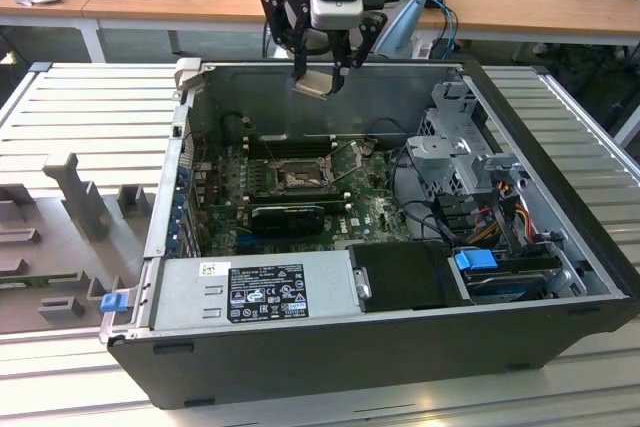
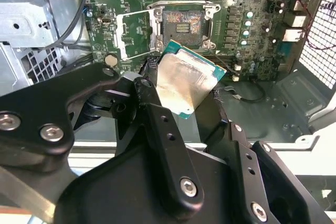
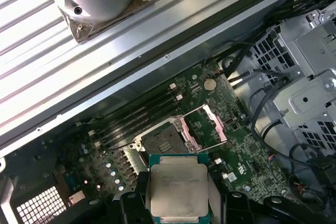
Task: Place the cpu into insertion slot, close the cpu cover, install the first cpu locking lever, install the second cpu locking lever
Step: 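Place the cpu into insertion slot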
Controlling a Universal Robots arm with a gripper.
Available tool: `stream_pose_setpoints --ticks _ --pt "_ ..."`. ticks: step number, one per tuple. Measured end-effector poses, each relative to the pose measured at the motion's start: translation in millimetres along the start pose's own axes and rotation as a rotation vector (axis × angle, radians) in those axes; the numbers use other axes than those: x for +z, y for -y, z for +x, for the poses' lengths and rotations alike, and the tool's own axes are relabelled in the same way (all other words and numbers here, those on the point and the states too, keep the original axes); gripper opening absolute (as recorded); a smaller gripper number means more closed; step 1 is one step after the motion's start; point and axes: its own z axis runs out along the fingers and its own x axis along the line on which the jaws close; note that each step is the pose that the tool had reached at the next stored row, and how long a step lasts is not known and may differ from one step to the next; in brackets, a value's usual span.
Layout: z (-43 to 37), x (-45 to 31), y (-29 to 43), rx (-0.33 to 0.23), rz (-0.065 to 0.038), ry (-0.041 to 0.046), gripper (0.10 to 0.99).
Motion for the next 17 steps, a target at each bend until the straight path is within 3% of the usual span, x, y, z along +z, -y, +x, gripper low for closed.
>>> stream_pose_setpoints --ticks 8,17 --pt "-0.5 5.8 1.1 0.002 0.000 0.0013 0.529" --pt "-0.5 6.9 1.2 0.076 0.000 0.0091 0.529"
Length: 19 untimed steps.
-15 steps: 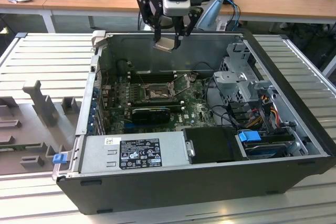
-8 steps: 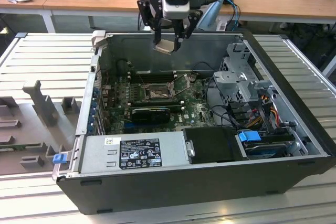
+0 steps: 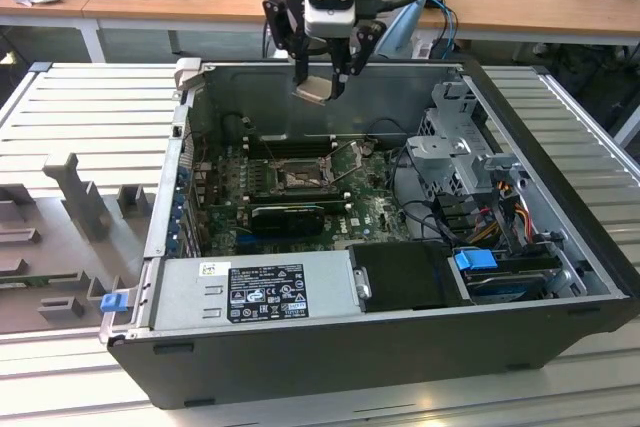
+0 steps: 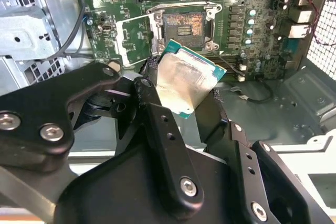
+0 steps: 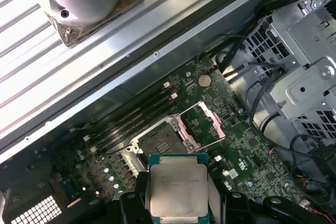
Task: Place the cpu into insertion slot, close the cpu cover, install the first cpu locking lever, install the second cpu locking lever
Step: 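Place the cpu into insertion slot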
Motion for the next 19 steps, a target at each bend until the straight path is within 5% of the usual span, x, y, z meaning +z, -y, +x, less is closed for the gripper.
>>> stream_pose_setpoints --ticks 11,19 --pt "0.0 1.0 0.1 0.097 -0.001 0.0088 0.529" --pt "0.0 2.1 0.2 0.247 -0.003 0.0226 0.529"
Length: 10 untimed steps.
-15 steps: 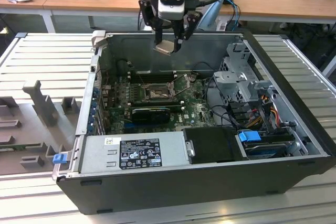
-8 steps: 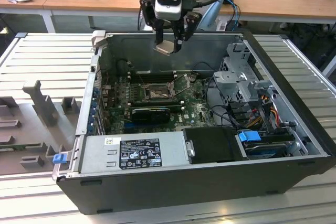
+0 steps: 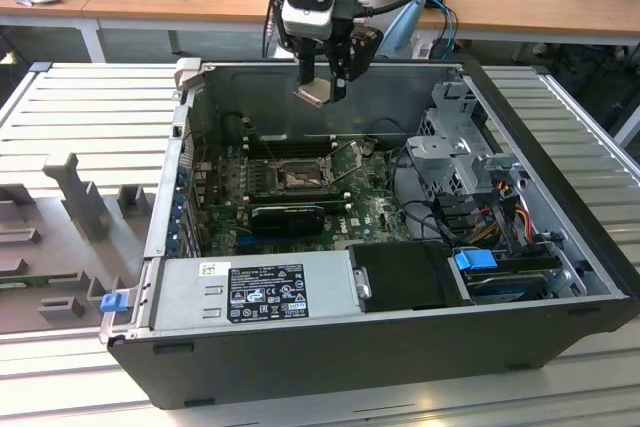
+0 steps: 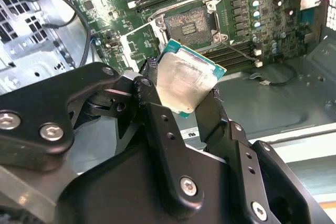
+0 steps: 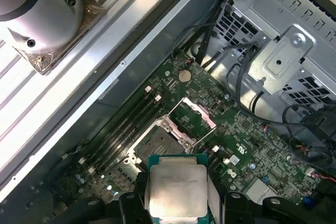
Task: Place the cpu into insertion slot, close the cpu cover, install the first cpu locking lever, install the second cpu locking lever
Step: 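Place the cpu into insertion slot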
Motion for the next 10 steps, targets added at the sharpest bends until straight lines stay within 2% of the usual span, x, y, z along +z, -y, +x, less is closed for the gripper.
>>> stream_pose_setpoints --ticks 3,10 --pt "0.0 0.9 0.0 0.038 0.000 0.0040 0.529" --pt "-0.1 4.5 0.3 0.042 0.003 0.0076 0.529"
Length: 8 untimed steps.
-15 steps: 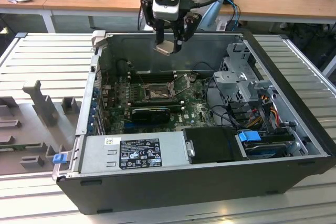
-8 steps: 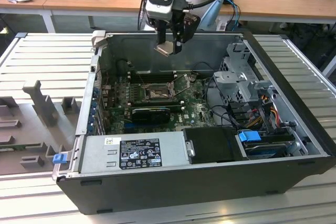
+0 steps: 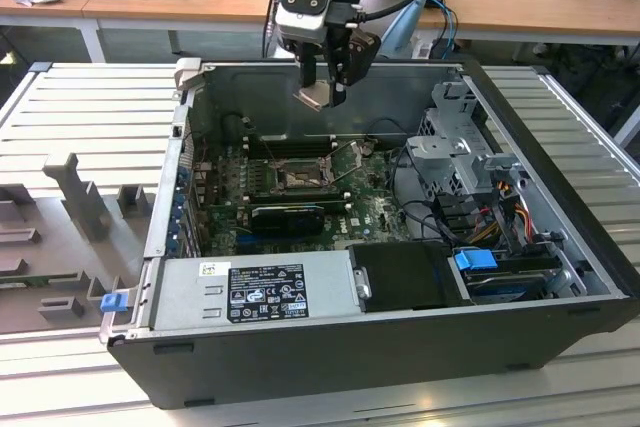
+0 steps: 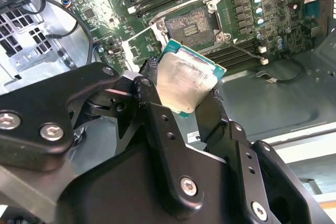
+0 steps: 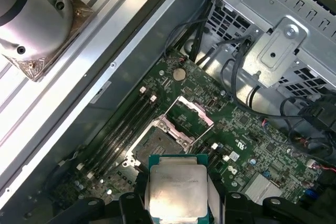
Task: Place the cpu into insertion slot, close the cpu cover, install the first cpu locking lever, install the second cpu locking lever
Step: 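Place the cpu into insertion slot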
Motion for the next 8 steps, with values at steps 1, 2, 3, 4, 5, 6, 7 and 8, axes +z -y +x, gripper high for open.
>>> stream_pose_setpoints --ticks 1,2,3,4,5,6,7,8 --pt "0.0 0.0 0.0 0.001 0.000 0.0002 0.529" --pt "0.0 0.0 0.0 0.004 0.000 0.0004 0.529" --pt "0.0 0.1 0.0 0.008 0.000 0.0006 0.529" --pt "0.0 0.1 0.0 0.025 0.000 0.0021 0.529" --pt "0.0 0.2 0.0 0.040 -0.001 0.0034 0.529" --pt "0.0 0.3 0.0 0.055 -0.001 0.0046 0.529" --pt "0.0 0.4 0.0 0.081 -0.001 0.0068 0.529" --pt "0.0 0.5 0.0 0.097 -0.001 0.0081 0.529"
